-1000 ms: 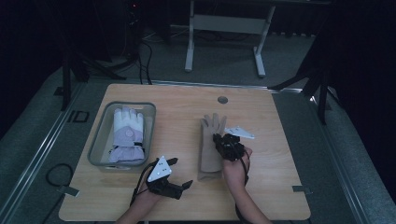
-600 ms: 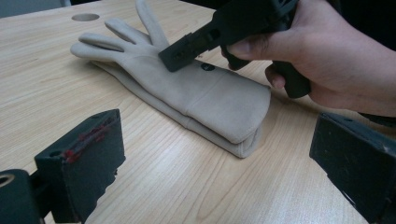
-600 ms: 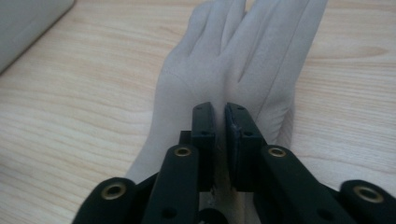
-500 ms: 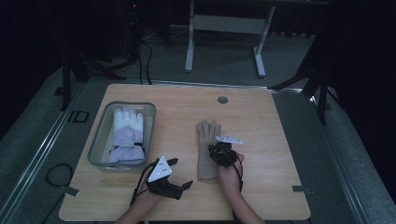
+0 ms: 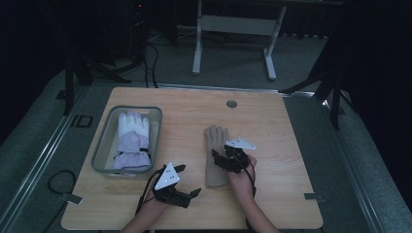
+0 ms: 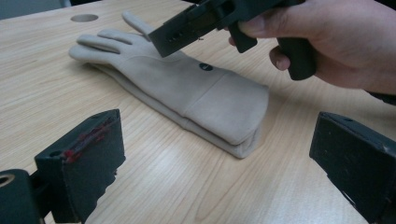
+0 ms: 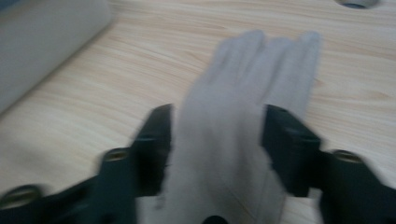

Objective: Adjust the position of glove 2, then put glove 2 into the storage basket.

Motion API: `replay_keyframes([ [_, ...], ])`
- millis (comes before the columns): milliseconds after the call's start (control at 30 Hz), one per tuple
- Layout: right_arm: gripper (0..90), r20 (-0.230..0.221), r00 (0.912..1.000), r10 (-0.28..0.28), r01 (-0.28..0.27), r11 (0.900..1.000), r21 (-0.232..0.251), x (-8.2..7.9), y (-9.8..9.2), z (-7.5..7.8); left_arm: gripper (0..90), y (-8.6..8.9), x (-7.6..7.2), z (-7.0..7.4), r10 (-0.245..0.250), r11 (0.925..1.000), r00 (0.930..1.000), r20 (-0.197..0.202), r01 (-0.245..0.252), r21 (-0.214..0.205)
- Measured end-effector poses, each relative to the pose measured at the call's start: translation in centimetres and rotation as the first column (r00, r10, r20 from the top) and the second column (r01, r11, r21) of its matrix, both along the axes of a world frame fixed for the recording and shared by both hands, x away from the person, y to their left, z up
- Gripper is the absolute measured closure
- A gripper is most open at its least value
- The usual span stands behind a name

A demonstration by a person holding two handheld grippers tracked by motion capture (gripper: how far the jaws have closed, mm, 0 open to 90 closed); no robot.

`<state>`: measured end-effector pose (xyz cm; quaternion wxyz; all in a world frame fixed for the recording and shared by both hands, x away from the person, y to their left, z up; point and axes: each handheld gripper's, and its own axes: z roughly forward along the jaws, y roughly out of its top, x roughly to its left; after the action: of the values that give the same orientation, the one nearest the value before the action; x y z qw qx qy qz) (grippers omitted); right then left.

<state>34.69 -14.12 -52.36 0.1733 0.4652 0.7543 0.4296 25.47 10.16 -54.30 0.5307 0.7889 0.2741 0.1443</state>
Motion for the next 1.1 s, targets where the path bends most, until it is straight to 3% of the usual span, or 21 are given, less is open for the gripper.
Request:
replay_keyframes([
  [100,12.2,0.005,0.9985,0.054,-0.054,0.9978,0.038,0.0,-0.8,0.3,4.0,-0.2,0.0,0.1,0.008,1.0000,0.9999,0.009,-0.008,0.000],
  [133,11.7,0.024,0.9957,0.089,-0.090,0.9958,0.017,-0.2,-1.2,0.4,4.1,-0.3,0.0,0.1,0.010,1.0000,0.9999,0.011,-0.010,0.002],
  [267,15.0,0.027,0.9911,0.130,-0.131,0.9913,0.016,-0.2,-2.2,0.5,4.1,-0.6,0.3,0.1,0.009,0.9999,1.0000,-0.005,-0.009,-0.007],
  [367,15.3,0.070,0.9837,0.166,-0.166,0.9861,0.000,0.0,-3.4,0.7,4.1,-0.9,0.5,0.0,-0.010,0.9998,0.9997,-0.023,0.010,-0.016],
  [500,11.0,0.014,0.9895,0.144,-0.144,0.9887,0.042,0.3,-4.7,0.9,5.3,-1.4,0.7,0.2,-0.018,0.9998,0.9985,-0.052,0.019,0.010],
  [600,10.6,0.030,0.9895,0.142,-0.143,0.9889,0.041,0.3,-5.1,0.9,11.6,-1.7,0.7,0.4,-0.012,0.9995,0.9997,-0.022,0.013,0.029],
  [633,14.7,0.027,0.9917,0.126,-0.127,0.9910,0.041,0.5,-5.4,0.9,13.5,-2.4,1.2,0.5,-0.053,0.9979,0.9982,-0.027,0.054,0.035],
  [700,19.6,0.017,0.9896,0.143,-0.143,0.9888,0.042,0.8,-5.2,0.8,14.7,-3.2,1.4,0.5,-0.082,0.9954,0.9963,-0.027,0.083,0.047],
  [800,22.9,0.013,0.9900,0.141,-0.141,0.9897,0.027,1.3,-4.9,0.5,15.8,-3.7,1.6,0.5,-0.094,0.9936,0.9950,-0.034,0.096,0.059],
  [867,23.3,0.013,0.9909,0.134,-0.134,0.9909,0.009,2.0,-4.3,0.1,19.5,-5.4,2.1,0.3,-0.127,0.9836,0.9905,-0.053,0.132,0.122],
  [1100,23.4,-0.059,0.9927,0.105,-0.104,0.9944,0.014,4.1,-3.6,-1.6,30.2,-6.9,3.4,-0.5,-0.156,0.9626,0.9824,-0.102,0.175,0.207],
])
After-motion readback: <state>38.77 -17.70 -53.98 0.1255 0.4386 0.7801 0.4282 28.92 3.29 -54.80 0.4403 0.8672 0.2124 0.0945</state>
